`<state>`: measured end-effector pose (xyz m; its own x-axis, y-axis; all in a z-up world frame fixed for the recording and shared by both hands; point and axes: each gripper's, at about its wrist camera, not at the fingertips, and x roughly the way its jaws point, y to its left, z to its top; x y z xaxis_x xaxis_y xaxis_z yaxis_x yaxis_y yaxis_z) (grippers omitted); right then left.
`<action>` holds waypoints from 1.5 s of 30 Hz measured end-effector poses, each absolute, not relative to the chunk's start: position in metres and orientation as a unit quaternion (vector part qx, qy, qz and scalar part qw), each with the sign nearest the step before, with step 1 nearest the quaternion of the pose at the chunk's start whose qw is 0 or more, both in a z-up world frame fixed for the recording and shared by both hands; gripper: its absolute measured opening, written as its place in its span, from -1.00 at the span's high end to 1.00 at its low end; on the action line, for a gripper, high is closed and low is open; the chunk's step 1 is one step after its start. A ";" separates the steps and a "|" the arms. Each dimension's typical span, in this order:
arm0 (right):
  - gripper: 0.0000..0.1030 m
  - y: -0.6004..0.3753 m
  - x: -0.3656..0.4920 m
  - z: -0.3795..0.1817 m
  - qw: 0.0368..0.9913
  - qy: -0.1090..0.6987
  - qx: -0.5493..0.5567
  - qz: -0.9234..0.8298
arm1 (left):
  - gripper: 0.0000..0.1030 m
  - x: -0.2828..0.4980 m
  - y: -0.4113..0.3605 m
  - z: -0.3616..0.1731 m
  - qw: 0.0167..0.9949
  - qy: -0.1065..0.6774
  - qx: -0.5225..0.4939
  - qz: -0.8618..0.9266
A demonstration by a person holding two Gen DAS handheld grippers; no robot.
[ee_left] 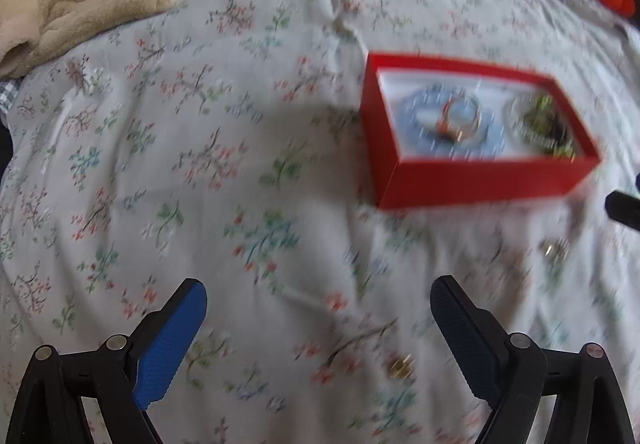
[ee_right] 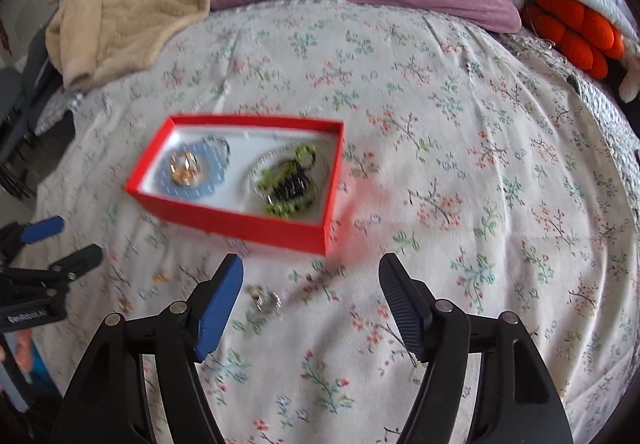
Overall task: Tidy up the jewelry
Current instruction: 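Grasp the small gold charm with the left tool while the right tool moves toward the silver ring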
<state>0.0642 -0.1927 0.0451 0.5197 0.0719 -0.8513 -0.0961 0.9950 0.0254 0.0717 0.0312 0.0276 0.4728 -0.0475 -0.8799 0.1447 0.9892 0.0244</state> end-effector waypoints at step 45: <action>-1.00 -0.195 0.025 -0.034 0.850 0.512 -0.104 0.065 | 0.44 0.026 0.009 -0.019 0.834 0.497 0.074 -0.226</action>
